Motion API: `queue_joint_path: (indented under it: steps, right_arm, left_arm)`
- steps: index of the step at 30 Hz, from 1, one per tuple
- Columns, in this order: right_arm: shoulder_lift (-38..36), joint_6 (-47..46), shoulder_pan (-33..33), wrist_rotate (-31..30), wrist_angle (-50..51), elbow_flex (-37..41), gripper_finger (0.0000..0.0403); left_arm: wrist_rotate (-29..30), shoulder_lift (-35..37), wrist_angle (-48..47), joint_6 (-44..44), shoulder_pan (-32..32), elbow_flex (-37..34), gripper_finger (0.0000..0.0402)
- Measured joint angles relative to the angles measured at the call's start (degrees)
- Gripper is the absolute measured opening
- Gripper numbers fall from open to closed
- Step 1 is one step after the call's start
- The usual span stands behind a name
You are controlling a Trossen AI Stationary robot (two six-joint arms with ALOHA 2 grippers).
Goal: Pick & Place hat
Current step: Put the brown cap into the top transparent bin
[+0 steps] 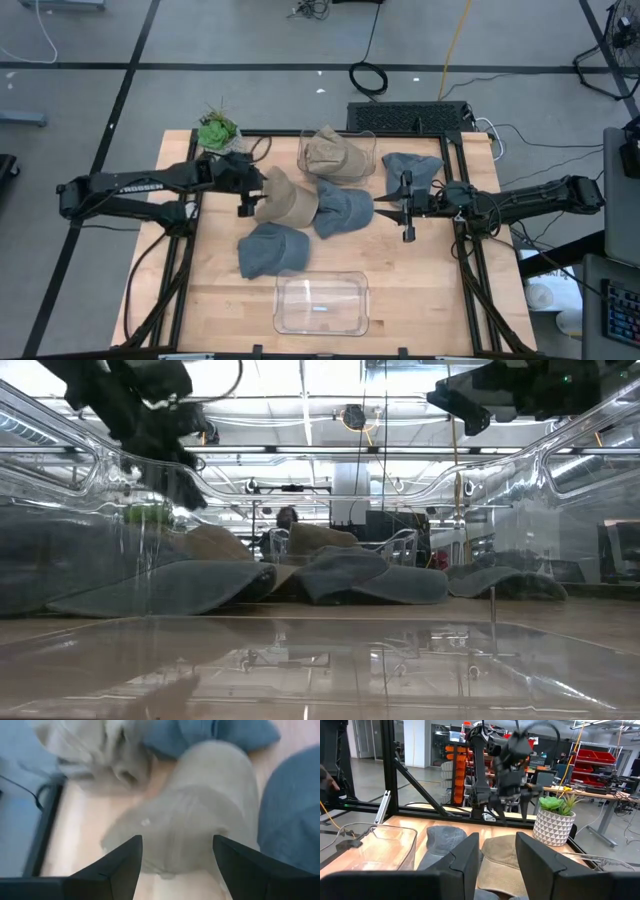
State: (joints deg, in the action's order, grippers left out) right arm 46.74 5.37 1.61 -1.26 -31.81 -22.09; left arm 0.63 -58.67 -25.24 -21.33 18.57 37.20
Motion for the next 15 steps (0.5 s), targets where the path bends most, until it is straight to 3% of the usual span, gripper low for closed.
queue_joint_path:
  steps: [15]
  right_arm:
    - [0.0,0.0,0.0,0.0,0.3,0.0,0.0119]
  left_arm:
    - [0.0,-13.5,7.2,-0.7,0.0,-0.3,0.0253]
